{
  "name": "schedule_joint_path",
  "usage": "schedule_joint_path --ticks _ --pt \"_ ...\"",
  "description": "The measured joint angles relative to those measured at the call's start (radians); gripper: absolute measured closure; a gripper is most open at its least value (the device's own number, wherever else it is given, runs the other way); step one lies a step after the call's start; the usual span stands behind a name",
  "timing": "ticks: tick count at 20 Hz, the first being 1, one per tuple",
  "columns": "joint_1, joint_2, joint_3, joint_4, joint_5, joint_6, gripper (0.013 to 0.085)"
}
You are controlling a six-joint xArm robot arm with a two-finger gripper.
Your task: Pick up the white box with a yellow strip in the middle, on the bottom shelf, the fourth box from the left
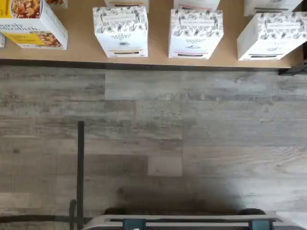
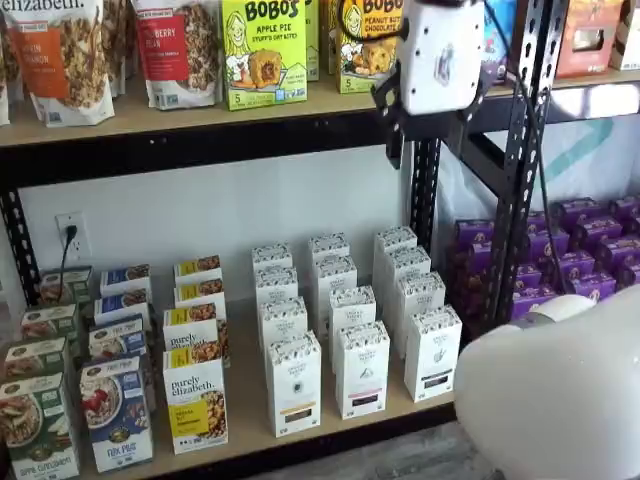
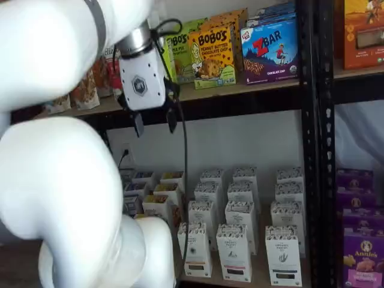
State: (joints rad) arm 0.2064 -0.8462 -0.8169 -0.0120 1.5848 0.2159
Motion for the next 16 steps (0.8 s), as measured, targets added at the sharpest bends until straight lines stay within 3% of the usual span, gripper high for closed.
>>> schedule_joint_path --ticks 8,16 --pt "0.031 0.017 0.156 0.03 -0.203 0.028 0.013" --pt "0.097 0.074 0.277 0.0 -0.417 0.102 0.013"
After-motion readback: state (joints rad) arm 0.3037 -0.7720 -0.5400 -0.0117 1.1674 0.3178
